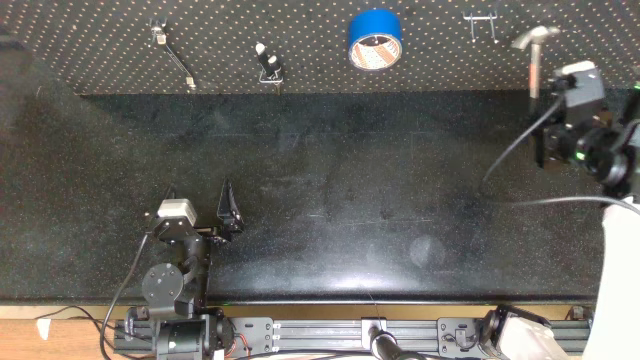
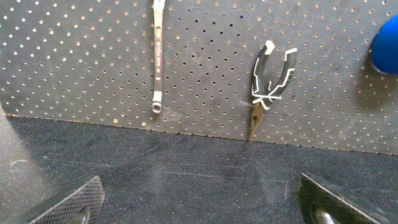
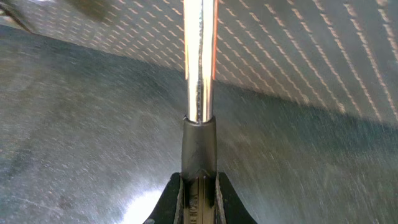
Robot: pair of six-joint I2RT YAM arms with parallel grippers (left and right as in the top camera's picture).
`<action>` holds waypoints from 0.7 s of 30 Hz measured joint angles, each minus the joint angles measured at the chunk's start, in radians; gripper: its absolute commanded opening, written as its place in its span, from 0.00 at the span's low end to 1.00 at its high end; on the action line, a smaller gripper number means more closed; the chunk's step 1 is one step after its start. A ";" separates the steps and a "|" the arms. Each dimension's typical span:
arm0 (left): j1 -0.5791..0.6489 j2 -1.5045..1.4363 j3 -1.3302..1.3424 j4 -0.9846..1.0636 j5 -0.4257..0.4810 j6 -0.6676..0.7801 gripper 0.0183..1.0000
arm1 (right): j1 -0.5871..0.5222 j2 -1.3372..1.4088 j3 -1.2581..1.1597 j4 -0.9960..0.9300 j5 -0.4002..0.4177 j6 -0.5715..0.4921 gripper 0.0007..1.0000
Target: Place Tools Onto Pegboard
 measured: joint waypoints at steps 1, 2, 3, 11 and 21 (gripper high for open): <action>0.000 0.000 0.000 0.000 0.000 0.000 1.00 | 0.025 -0.002 0.000 0.014 -0.003 0.006 0.07; 0.000 0.000 0.000 0.000 0.000 0.000 1.00 | 0.050 -0.002 0.000 0.028 -0.005 0.012 0.08; 0.000 0.000 0.000 0.000 0.000 0.000 1.00 | 0.067 -0.002 0.000 0.034 -0.004 0.015 0.07; 0.000 0.000 0.000 0.000 0.000 0.000 1.00 | 0.142 0.013 0.000 0.037 -0.004 0.027 0.07; 0.000 0.000 0.000 0.000 0.000 0.000 1.00 | 0.143 0.097 0.000 0.119 0.012 0.032 0.07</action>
